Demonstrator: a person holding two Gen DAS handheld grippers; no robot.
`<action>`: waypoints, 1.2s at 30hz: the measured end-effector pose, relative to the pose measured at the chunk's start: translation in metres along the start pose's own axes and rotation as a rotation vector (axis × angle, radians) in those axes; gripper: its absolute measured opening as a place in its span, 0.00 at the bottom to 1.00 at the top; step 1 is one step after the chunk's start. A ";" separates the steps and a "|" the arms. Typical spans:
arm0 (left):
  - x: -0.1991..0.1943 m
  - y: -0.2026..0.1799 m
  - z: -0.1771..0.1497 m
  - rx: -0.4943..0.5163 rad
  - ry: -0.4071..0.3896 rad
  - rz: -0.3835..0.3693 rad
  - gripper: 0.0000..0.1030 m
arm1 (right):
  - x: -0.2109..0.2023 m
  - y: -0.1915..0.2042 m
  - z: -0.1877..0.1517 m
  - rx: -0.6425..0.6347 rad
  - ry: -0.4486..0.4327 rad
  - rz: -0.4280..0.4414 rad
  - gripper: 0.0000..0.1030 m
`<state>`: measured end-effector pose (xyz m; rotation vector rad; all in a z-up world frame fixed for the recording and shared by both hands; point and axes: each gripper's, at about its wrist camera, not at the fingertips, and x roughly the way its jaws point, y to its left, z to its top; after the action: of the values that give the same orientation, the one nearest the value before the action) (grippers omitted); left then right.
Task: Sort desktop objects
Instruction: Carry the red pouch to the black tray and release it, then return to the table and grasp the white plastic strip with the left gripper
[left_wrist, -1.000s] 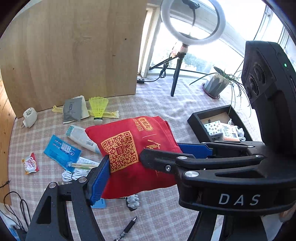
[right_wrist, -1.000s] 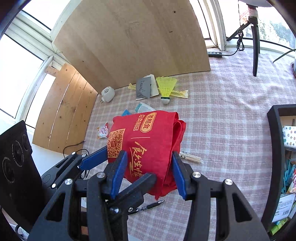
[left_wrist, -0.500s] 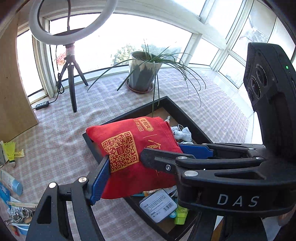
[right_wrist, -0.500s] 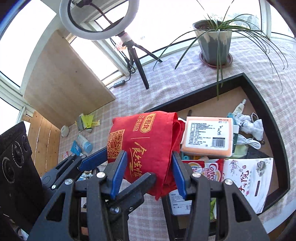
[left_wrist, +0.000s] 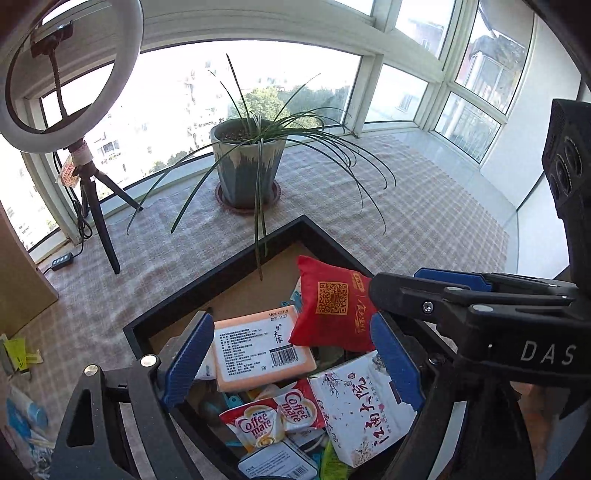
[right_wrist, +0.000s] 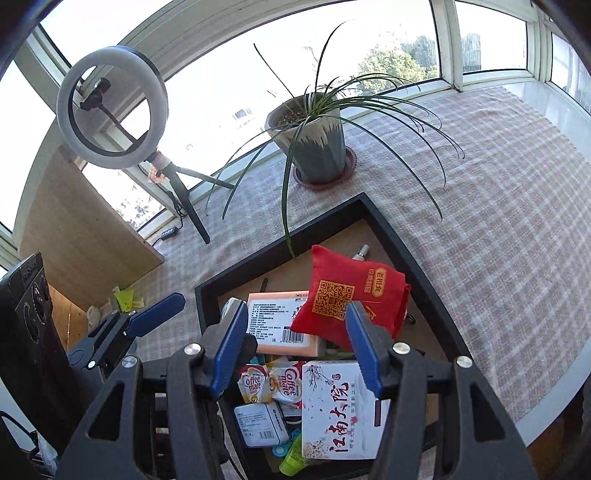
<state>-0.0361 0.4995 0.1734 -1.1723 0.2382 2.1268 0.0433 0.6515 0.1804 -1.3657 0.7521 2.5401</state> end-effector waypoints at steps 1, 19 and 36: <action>-0.002 0.005 -0.004 -0.014 0.004 -0.003 0.84 | 0.002 0.000 -0.001 -0.002 0.004 0.002 0.53; -0.087 0.171 -0.125 -0.306 0.025 0.188 0.80 | 0.077 0.098 -0.053 -0.247 0.196 0.157 0.67; -0.150 0.358 -0.266 -0.798 0.095 0.337 0.72 | 0.127 0.307 -0.141 -0.721 0.363 0.323 0.40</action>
<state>-0.0340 0.0374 0.0833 -1.7744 -0.4526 2.5542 -0.0377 0.3051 0.1206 -2.1051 0.0651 3.0123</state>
